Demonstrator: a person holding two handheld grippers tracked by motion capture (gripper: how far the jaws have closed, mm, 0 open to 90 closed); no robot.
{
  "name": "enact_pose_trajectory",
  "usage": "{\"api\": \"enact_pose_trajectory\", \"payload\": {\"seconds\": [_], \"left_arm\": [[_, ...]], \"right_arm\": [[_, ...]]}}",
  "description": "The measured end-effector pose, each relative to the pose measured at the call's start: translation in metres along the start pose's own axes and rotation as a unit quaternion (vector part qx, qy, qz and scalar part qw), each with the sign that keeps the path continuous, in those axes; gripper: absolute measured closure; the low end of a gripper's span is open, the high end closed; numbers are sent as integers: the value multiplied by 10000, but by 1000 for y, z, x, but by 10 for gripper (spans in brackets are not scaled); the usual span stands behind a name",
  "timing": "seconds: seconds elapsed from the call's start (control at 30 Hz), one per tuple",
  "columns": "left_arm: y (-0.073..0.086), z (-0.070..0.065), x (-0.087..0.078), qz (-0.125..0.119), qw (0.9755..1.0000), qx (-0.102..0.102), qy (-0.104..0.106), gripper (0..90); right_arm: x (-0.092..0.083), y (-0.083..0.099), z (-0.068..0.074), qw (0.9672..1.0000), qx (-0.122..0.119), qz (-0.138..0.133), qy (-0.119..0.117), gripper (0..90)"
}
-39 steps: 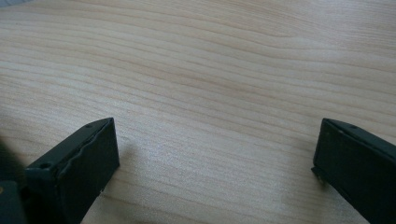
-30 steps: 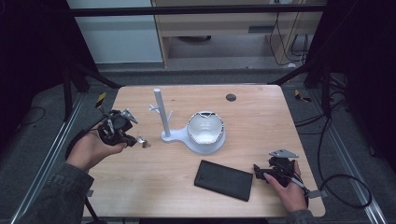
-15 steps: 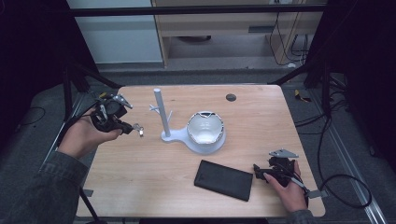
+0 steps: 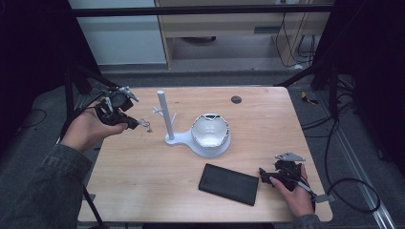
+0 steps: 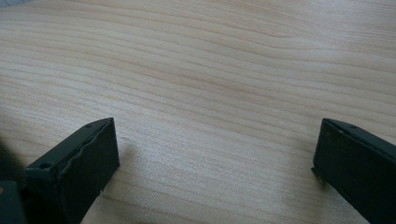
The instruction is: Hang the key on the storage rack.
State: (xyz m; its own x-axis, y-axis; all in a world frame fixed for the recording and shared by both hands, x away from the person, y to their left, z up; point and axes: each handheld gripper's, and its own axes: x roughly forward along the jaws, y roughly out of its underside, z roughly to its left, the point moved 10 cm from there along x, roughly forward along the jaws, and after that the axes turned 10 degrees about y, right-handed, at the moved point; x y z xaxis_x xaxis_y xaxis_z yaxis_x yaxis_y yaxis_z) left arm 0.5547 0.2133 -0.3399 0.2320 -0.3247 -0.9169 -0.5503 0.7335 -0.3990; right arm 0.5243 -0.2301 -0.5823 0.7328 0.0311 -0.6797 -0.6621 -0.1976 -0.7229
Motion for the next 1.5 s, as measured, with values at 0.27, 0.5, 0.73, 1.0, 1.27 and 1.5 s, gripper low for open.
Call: {"api": "enact_pose_trajectory", "payload": {"seconds": [0.27, 0.5, 0.73, 1.0, 1.27, 1.5], "left_arm": [[-11, 2, -2, -10, 10000, -16, -3, 841], [-21, 3, -4, -35, 10000, 7, -13, 841], [-29, 3, -5, -32, 10000, 21, -54, 841], [-34, 9, -2, -10, 9999, -24, -115, 841], [-36, 14, 2, 9, 9999, -94, -124, 841], [-39, 19, 7, 0, 9998, -163, -145, 840]], "right_arm": [[0, 0, 0, 10000, 2, 0, -2, 4], [0, 0, 0, 10000, 4, -9, -4, 4], [0, 0, 0, 10000, 4, -10, -3, 4], [0, 0, 0, 10000, 4, -11, -3, 4], [0, 0, 1, 10000, -4, -16, -16, 4], [0, 0, 0, 10000, -50, -21, -20, 4]]}}
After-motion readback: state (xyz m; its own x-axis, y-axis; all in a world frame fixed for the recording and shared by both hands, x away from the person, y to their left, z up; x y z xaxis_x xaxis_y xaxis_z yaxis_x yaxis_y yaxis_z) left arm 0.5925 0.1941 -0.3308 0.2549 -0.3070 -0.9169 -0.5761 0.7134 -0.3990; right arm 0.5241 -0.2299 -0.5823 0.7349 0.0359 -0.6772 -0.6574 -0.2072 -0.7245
